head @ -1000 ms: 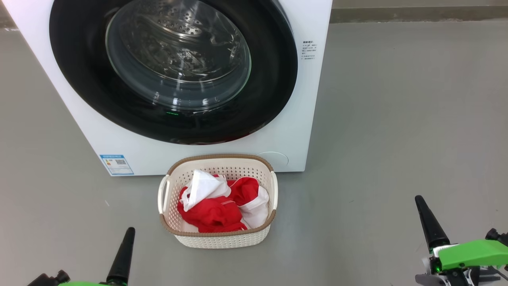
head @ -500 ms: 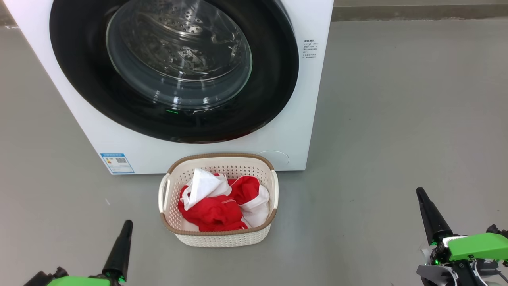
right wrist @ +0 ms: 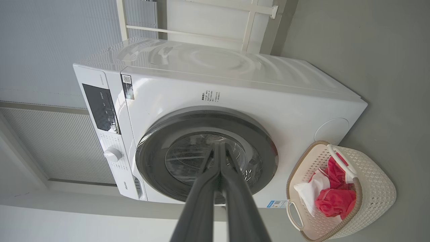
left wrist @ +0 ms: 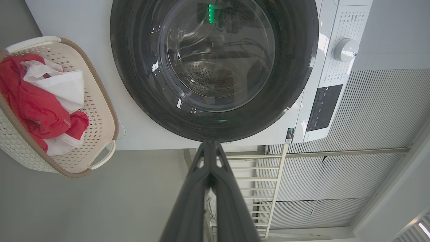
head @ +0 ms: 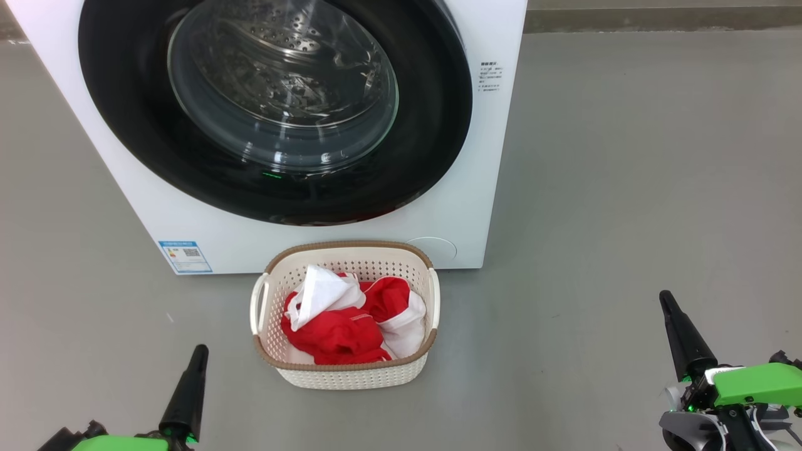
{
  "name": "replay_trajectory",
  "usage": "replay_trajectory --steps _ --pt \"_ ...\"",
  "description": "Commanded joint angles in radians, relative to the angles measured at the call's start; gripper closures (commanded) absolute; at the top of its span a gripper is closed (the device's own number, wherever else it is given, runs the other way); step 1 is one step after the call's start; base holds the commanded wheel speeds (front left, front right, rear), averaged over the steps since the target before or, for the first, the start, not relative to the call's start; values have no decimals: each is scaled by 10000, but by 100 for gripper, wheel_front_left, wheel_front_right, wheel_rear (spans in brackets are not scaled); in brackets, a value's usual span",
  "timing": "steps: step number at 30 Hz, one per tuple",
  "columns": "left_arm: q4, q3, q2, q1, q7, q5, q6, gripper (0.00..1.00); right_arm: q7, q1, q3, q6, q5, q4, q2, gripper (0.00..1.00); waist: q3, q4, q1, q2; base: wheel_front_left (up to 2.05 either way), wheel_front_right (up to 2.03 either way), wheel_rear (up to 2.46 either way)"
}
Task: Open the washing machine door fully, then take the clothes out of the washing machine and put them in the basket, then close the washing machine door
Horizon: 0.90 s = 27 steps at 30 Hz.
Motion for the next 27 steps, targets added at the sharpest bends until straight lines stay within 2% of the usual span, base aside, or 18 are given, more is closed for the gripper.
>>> replay_trajectory --steps 1,27 --pt "-205 360 112 -410 34 -67 -71 100 56 -425 190 -7 25 -246 -118 100 0 0 -1 0 0 0 0" --pt "-206 359 112 -410 33 -68 -71 100 110 -431 124 -7 -30 -242 -72 100 0 0 -1 0 0 0 0"
